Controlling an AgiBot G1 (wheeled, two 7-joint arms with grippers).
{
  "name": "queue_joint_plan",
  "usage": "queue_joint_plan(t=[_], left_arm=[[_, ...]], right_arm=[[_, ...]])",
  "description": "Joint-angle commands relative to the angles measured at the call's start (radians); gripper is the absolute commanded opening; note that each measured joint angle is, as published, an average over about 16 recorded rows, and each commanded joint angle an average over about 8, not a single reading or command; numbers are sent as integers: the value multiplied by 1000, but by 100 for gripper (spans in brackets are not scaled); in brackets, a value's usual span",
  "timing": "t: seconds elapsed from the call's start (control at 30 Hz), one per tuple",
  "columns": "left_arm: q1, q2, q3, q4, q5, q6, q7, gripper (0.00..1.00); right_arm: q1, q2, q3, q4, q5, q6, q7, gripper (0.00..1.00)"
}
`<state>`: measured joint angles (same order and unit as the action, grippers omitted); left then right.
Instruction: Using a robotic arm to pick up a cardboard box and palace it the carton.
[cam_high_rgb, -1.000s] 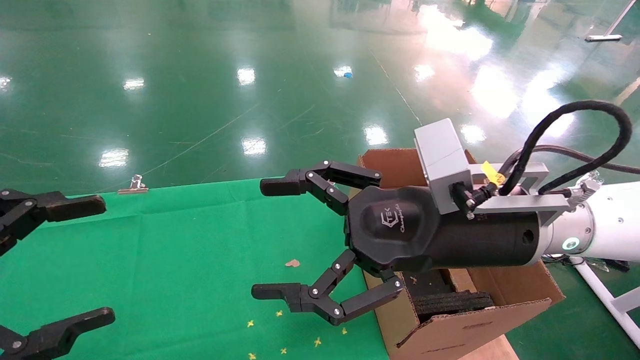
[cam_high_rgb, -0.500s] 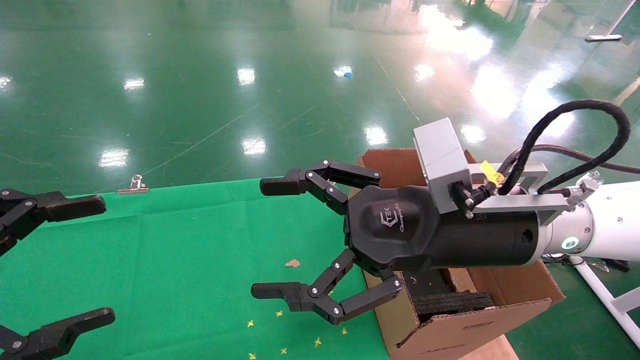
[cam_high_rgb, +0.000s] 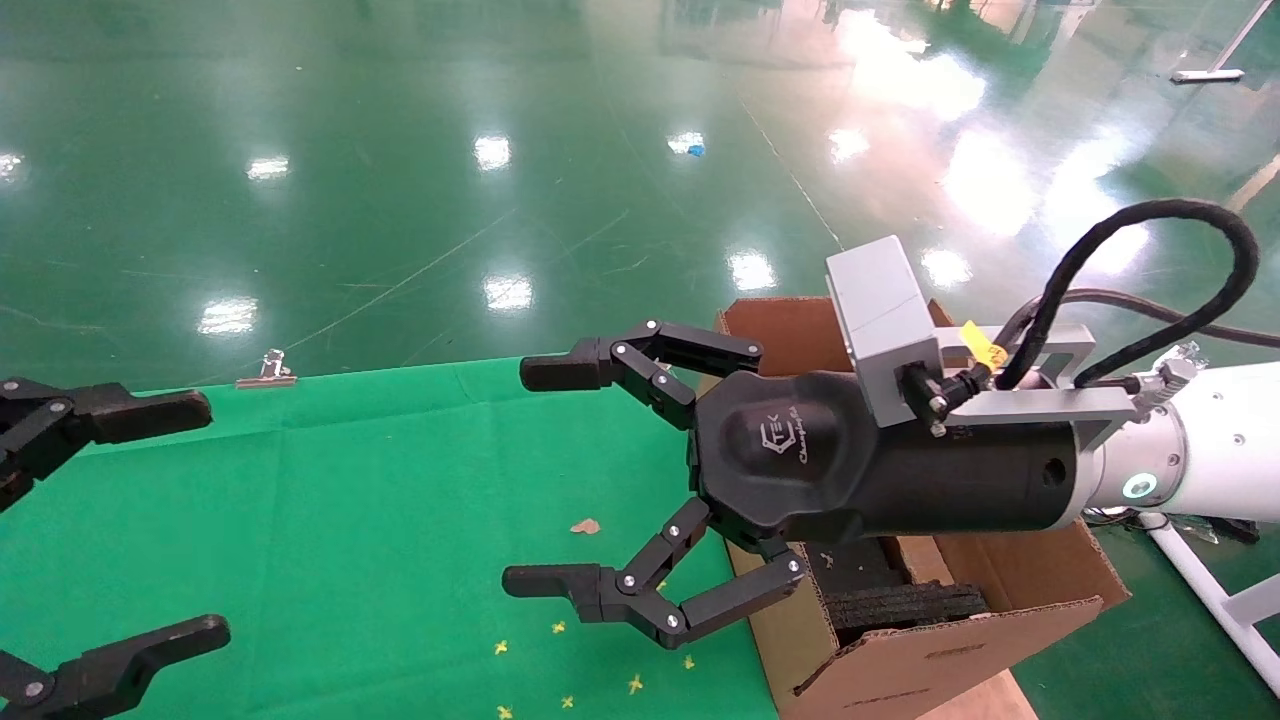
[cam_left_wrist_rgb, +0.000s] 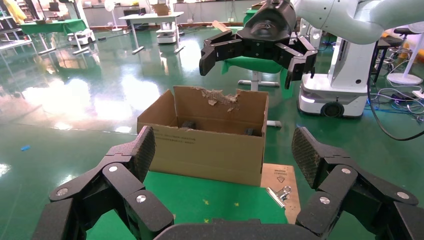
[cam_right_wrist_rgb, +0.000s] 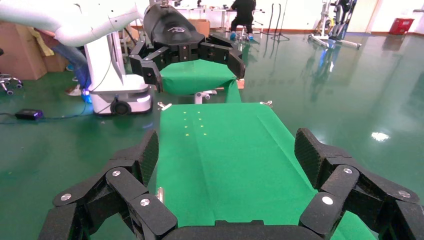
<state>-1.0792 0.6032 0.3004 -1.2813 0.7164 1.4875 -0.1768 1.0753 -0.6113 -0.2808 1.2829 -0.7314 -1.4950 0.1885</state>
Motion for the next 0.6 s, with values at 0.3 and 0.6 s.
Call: queue_joint_plan(t=[0.3,0.6], left_arm=[[0,0,0,0,0,0,0,100],[0,0,0,0,0,0,0,100]], right_arm=[[0,0,0,0,0,0,0,100],[0,0,0,0,0,0,0,100]])
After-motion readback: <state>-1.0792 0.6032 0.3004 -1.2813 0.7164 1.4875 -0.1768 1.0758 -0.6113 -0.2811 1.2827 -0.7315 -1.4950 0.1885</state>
